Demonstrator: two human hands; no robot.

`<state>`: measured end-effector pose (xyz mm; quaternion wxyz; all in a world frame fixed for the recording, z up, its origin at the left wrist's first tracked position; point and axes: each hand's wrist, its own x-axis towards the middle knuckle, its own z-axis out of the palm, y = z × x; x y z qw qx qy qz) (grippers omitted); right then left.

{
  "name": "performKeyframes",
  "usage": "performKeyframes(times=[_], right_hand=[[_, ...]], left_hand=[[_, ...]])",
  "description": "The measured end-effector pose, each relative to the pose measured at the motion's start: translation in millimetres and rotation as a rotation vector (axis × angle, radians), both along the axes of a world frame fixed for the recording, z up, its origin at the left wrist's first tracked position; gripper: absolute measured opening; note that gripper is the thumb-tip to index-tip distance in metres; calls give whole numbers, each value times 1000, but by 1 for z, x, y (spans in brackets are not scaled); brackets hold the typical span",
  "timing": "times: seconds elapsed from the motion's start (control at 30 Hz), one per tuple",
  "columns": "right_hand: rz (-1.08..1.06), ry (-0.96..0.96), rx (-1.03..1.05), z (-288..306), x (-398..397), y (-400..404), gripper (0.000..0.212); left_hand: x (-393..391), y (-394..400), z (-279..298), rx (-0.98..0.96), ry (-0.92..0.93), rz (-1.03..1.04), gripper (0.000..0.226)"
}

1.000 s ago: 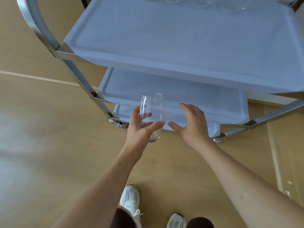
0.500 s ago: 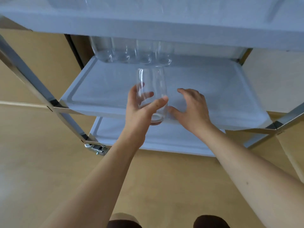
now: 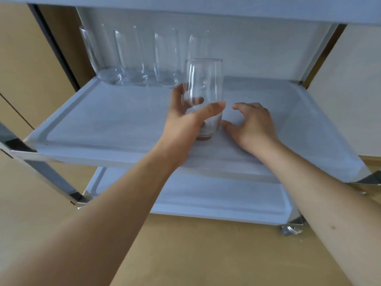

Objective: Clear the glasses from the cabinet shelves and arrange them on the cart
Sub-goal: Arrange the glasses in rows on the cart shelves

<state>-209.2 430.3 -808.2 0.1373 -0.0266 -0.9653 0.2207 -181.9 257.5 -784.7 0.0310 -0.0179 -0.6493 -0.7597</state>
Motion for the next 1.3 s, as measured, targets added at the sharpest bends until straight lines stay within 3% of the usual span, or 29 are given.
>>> performKeyframes(times=[0.2, 0.33, 0.47, 0.57, 0.67, 0.77, 1.3], right_hand=[[10, -157, 64, 7, -46, 8, 51], [52, -96, 128, -1, -57, 15, 35], [36, -34, 58, -7, -60, 23, 14], [19, 2, 15, -8, -59, 24, 21], [19, 12, -14, -9, -57, 23, 13], [7, 34, 20, -11, -55, 22, 20], [-25, 125, 19, -20, -56, 23, 12]], left_hand=[[-42, 34, -11, -56, 79, 51, 86], [-72, 50, -15, -105, 122, 47, 74], [-95, 59, -14, -153, 144, 86, 75], [-110, 67, -7, -182, 147, 102, 76], [-124, 77, -4, -225, 130, 94, 76], [-136, 84, -3, -260, 120, 99, 78], [-178, 109, 1, -407, 120, 221, 95]])
